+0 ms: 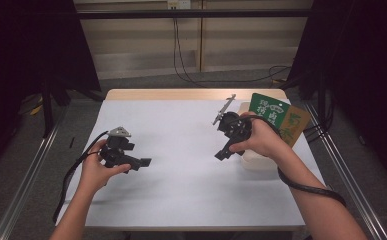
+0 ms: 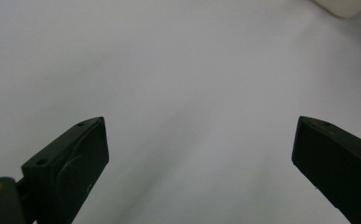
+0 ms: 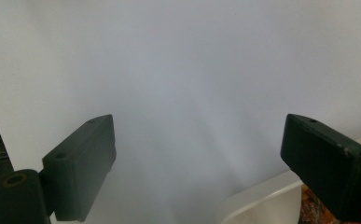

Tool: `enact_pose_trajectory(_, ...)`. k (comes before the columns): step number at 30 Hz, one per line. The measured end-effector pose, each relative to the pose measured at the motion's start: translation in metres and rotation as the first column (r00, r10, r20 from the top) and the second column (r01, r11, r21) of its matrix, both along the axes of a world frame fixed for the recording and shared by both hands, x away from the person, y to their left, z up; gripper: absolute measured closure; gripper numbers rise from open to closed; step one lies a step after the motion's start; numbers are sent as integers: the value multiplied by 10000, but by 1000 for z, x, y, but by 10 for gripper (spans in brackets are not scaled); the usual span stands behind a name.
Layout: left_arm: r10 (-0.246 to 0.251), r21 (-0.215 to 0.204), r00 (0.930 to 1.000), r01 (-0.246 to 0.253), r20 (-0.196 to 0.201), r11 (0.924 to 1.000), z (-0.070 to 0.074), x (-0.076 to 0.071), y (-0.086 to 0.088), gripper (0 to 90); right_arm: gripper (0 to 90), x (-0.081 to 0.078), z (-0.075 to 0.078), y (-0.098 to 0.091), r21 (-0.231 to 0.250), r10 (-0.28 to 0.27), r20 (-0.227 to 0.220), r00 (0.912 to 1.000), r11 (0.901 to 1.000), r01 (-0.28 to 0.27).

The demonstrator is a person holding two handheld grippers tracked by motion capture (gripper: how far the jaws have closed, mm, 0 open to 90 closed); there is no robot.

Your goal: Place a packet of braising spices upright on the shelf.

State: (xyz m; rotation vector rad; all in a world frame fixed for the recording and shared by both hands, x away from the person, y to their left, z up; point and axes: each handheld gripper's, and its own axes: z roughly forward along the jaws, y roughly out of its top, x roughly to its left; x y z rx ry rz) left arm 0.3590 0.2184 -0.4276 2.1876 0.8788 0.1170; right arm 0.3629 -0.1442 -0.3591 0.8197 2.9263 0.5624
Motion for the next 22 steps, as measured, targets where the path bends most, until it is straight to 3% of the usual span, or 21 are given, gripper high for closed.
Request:
enact_pose_trajectory(15, -51, 61, 9999, 52, -130, 10000, -10, -3, 2, 39, 94, -15, -37, 12, 430, 141, 177, 9997, 9990, -149)
enact_pose_trajectory(19, -24, 218, 10000, 25, -39, 9998, -11, -4, 1, 39, 89, -19, -48, 14, 617, 54, 305, 9995, 9981, -73)
enact_pose_trajectory(22, -117, 228, 9999, 118, -59, 9997, -12, -4, 1, 39, 77, -23, -56, 15, 795, 43, 647, 9979, 9968, -94)
